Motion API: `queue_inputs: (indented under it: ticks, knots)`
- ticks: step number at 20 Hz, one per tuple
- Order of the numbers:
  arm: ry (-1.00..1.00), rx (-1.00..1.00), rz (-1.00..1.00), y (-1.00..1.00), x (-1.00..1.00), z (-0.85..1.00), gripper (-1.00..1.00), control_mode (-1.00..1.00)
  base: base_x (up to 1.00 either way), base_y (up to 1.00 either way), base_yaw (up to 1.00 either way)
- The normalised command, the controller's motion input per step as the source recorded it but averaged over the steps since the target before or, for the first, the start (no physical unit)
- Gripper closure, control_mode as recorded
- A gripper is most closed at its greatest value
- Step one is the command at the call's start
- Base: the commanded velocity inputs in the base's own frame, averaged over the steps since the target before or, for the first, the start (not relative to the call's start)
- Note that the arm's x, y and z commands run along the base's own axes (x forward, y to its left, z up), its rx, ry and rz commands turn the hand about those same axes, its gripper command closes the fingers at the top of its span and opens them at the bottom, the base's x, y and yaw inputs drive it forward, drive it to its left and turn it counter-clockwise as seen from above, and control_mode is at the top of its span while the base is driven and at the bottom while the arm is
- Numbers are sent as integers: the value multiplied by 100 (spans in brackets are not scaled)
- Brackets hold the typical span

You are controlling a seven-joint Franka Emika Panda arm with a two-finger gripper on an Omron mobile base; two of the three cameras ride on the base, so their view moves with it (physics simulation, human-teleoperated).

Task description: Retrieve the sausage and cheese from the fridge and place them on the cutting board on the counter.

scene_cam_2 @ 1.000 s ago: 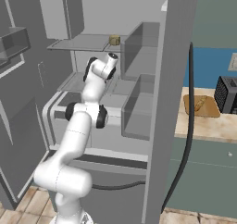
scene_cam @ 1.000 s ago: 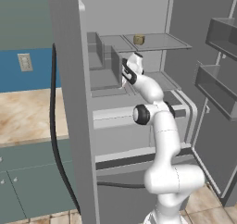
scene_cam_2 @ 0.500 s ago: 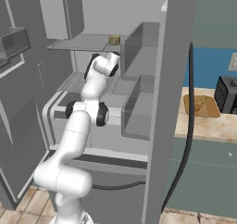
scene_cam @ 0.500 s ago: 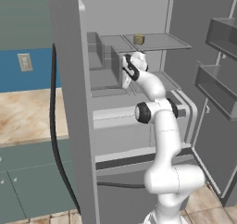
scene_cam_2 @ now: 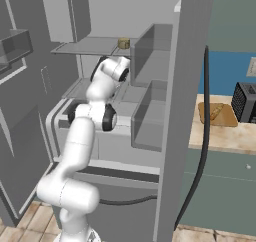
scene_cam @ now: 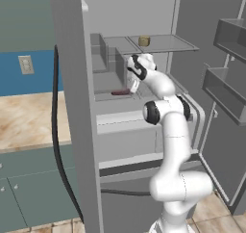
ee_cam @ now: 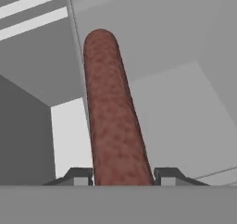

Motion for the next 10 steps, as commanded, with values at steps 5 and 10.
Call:
queue_inputs:
  ticks: [5, 10]
  knots:
    - [-26, 0, -21, 9, -88, -12, 100, -100, 0, 0, 0]
    - [-25, 0, -21, 8, -89, -7, 100, -100, 0, 0, 0]
